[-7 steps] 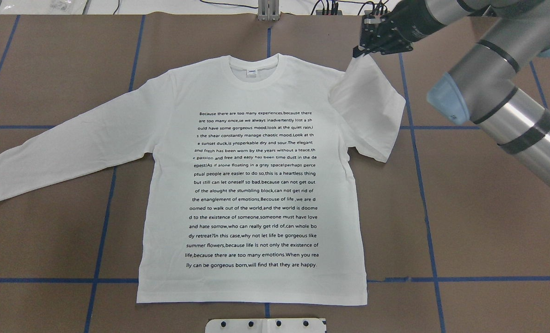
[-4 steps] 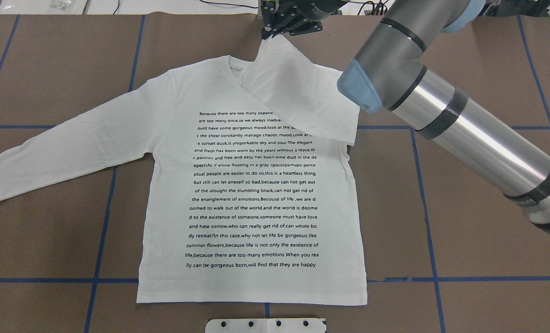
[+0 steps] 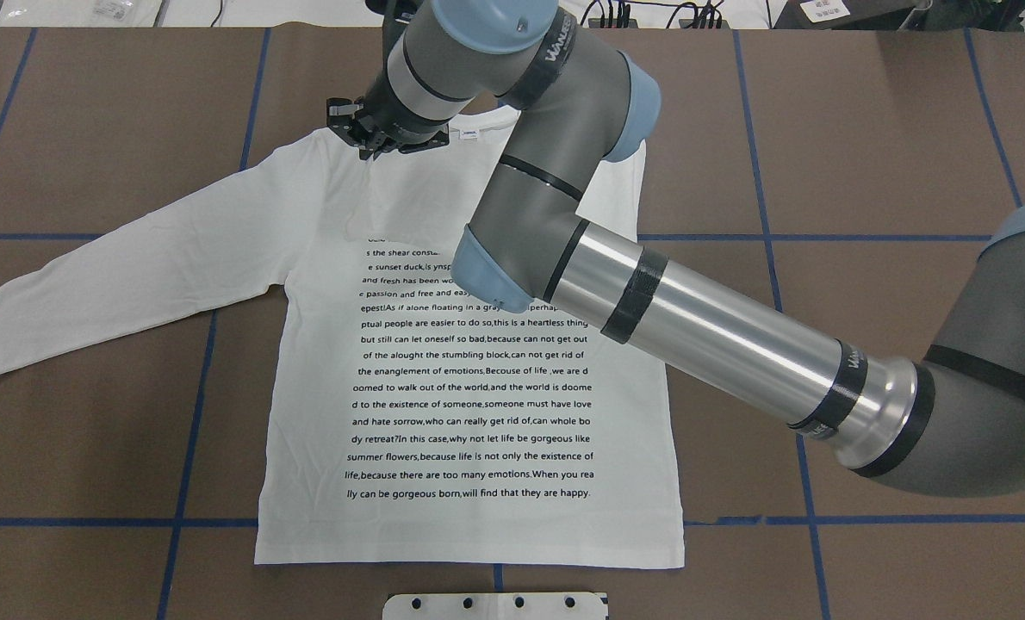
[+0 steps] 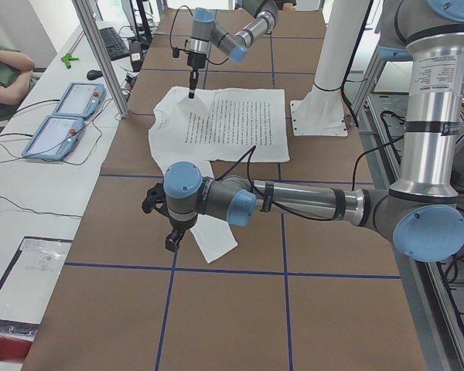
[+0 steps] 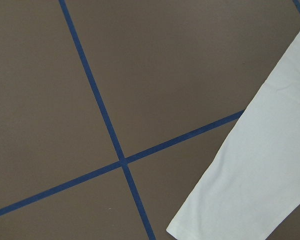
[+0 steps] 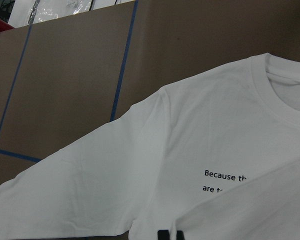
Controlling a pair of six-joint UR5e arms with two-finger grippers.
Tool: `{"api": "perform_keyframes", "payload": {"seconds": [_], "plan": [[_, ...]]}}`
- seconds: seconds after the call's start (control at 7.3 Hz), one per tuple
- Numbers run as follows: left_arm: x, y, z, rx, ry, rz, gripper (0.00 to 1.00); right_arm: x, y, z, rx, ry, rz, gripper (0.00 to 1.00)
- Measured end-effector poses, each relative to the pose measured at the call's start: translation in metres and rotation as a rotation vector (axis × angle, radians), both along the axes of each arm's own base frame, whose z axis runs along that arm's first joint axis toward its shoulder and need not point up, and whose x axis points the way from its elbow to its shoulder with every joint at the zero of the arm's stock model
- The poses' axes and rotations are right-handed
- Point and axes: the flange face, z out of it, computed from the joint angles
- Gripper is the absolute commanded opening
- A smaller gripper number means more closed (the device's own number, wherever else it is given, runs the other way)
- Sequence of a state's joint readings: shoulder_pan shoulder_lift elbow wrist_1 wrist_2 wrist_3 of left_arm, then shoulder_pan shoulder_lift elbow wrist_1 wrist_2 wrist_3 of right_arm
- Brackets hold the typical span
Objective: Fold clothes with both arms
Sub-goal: 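Carry the sleeve across the shirt body toward the other sleeve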
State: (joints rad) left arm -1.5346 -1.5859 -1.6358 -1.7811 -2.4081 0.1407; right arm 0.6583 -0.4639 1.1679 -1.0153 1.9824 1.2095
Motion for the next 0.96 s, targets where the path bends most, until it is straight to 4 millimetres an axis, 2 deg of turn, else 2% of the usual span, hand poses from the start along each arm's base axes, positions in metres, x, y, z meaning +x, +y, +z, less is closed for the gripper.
{"api": "perform_keyframes", "payload": {"seconds": [0.14, 0.27, 0.55, 0.82, 0.96], "plan": [[0.0, 0.0, 0.002, -0.004, 0.0, -0.001, 1.0, -0.021, 0.01, 0.001, 0.006, 0.017, 0.003, 0.0], [0.0, -0.001, 0.003, -0.007, 0.0, -0.001, 1.0, -0.035, 0.023, -0.006, 0.013, 0.017, -0.006, 0.0], [0.0, -0.001, 0.005, -0.01, 0.0, -0.002, 1.0, -0.052, 0.044, -0.021, 0.027, 0.005, -0.028, 0.0], [0.0, -0.002, 0.006, -0.014, 0.001, -0.001, 1.0, -0.064, 0.052, -0.02, 0.032, 0.016, -0.019, 0.0], [0.0, -0.002, 0.007, -0.014, 0.001, -0.001, 1.0, -0.07, 0.05, -0.018, 0.033, 0.026, -0.007, 0.08]]}}
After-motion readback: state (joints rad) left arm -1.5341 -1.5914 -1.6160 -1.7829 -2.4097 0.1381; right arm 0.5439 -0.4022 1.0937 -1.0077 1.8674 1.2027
